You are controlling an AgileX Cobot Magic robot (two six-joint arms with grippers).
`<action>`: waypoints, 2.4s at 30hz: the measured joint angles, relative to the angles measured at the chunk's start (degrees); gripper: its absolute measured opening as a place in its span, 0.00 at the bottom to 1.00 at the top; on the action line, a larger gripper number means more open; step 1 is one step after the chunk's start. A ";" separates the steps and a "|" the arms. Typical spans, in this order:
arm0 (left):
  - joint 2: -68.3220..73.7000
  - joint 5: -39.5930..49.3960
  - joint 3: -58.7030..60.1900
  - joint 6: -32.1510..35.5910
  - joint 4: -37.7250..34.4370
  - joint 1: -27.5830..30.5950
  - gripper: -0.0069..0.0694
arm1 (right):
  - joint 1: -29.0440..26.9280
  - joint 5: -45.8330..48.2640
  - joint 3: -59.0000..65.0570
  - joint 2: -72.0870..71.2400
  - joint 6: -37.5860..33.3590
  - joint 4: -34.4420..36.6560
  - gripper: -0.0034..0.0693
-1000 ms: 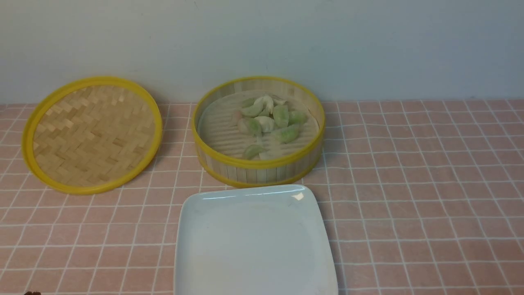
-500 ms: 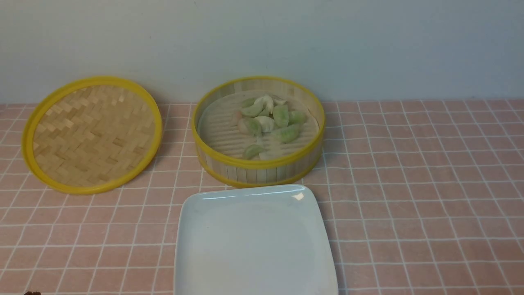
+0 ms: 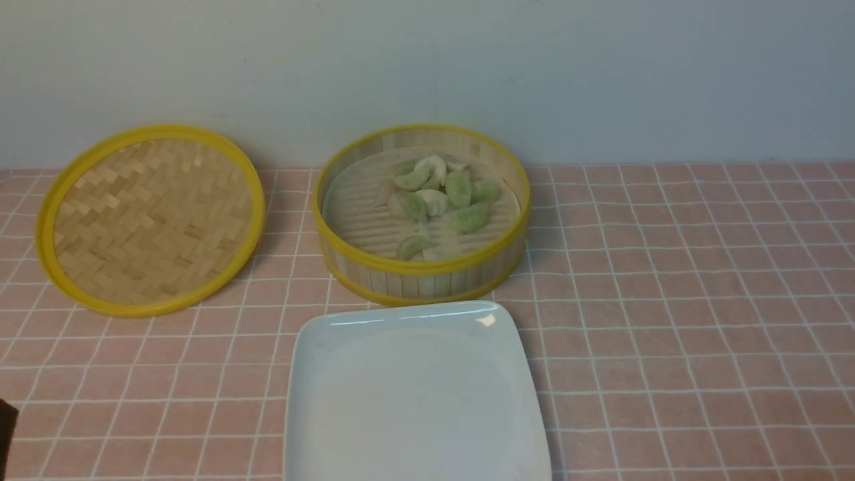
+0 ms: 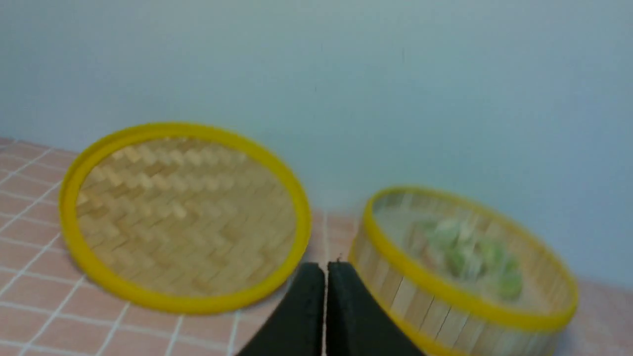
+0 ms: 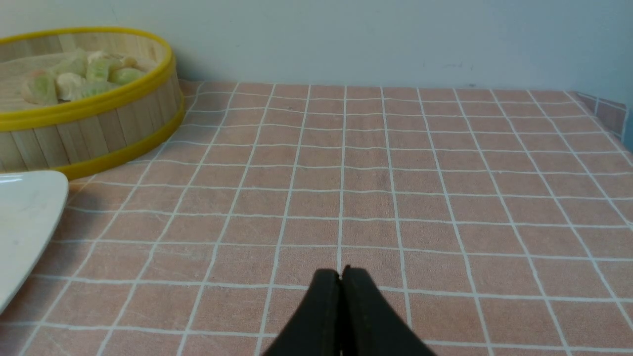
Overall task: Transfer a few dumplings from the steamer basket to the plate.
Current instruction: Use the left arm to grab a dumpling from the steamer
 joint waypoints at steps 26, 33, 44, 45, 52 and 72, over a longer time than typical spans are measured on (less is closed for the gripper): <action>26.88 30.31 -44.41 -5.45 6.12 0.00 0.08 | 0.00 -23.81 0.14 0.00 10.80 42.08 0.03; 53.10 60.92 -53.84 8.23 4.64 0.00 0.08 | 0.17 4.73 -18.91 6.28 3.21 37.19 0.03; 74.30 61.96 -61.18 17.23 -0.45 0.00 0.08 | 0.17 39.19 -46.78 40.41 -8.62 23.82 0.03; 75.64 61.96 -63.74 17.29 -0.53 -0.08 0.08 | 0.17 40.10 -48.12 42.76 -8.91 22.84 0.03; 90.59 65.98 -85.30 17.30 1.28 -7.02 0.08 | 0.17 41.15 -52.77 56.65 -9.36 20.22 0.03; 130.59 61.15 -119.51 16.92 12.04 -20.88 0.61 | 0.17 43.20 -52.88 61.03 -9.52 19.57 0.04</action>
